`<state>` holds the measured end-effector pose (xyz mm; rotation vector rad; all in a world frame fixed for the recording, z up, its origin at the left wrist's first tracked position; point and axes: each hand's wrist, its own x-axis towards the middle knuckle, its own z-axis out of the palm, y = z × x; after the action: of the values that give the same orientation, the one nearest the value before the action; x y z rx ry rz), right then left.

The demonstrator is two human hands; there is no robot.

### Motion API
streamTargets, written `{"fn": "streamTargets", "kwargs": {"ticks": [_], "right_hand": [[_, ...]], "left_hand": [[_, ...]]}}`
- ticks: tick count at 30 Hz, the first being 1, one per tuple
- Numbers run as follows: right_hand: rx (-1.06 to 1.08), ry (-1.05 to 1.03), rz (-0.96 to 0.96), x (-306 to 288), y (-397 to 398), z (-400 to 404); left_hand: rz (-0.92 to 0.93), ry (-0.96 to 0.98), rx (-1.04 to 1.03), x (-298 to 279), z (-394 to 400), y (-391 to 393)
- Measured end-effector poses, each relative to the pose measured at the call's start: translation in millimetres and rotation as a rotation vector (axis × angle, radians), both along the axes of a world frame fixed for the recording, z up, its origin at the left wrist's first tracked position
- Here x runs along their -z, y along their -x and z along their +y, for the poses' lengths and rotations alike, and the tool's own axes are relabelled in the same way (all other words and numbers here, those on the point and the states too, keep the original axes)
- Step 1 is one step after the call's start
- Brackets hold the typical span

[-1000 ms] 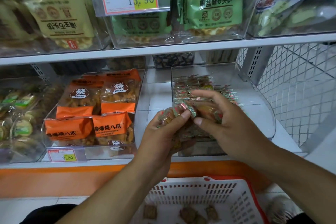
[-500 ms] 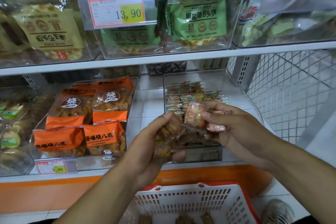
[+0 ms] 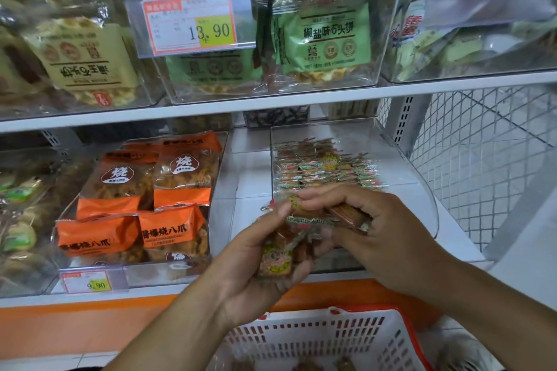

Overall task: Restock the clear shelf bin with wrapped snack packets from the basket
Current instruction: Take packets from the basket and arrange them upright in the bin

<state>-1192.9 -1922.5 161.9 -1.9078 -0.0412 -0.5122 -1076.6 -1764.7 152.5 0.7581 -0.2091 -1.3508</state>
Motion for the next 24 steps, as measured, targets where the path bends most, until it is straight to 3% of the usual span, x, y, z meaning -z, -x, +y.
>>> {"fn": "streamTargets", "kwargs": {"ticks": [3,6,10,14,17,24], "right_hand": [[-0.033,0.176,0.042,-5,1,-5],[-0.063,0.214,0.104,-6,3,-6],[-0.113,0.047,0.176,-10,7,-9],[0.020,-0.015,0.213,-10,5,-18],[0.096,-0.050,0.125,-10,3,-19],[0.012,-0.149,0.092,-2,3,-14]], "left_hand": [[-0.014,0.017,-0.067,3,-2,0],[-0.077,-0.024,-0.195,4,-2,-2],[-0.092,-0.038,-0.220,4,-2,-3],[-0.138,-0.061,-0.190,3,-2,-2],[-0.134,-0.045,-0.175,2,-2,-3],[-0.181,-0.083,-0.199,6,-5,1]]}}
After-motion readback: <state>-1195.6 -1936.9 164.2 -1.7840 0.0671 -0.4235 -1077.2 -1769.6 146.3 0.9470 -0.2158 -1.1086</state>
